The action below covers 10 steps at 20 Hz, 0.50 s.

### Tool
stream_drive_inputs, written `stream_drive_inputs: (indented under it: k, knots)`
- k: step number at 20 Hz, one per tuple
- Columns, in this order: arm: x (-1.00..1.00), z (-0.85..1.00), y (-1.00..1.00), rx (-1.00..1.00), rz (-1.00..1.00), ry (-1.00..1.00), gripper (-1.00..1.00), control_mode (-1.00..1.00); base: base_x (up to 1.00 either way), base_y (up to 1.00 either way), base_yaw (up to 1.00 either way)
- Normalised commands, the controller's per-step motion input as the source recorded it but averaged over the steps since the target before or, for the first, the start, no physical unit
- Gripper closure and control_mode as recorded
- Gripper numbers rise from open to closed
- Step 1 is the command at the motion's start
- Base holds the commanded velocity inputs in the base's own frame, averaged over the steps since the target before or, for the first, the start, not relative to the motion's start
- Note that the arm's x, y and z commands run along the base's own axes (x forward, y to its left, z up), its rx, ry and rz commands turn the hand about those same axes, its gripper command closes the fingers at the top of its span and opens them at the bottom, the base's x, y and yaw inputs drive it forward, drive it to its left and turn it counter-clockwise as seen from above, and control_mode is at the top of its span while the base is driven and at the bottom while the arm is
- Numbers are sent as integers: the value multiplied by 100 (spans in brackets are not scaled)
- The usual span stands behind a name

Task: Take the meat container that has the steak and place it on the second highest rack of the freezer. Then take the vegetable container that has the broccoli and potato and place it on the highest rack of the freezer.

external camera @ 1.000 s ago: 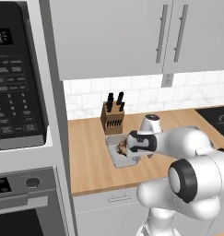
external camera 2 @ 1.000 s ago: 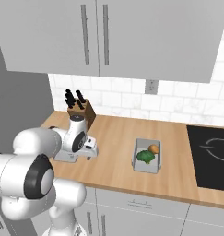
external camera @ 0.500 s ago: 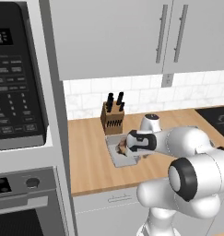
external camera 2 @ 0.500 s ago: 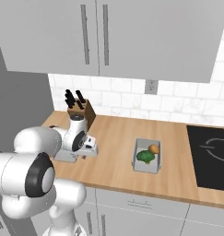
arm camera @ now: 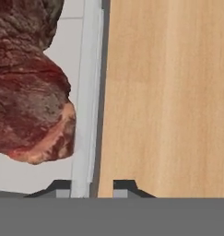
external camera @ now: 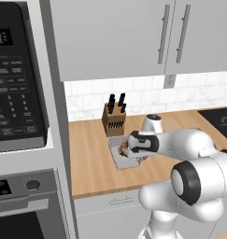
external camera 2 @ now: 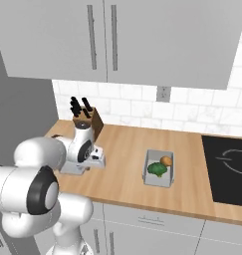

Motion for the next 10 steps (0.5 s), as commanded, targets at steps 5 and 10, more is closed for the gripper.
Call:
stream_drive_inputs:
  k: [5,10]
  knots:
    - [-13,61,0,0,0,-5,100,-100,0,0,0]
    - [-42,81,-23,5,1,-17,100,-100,0,0,0]
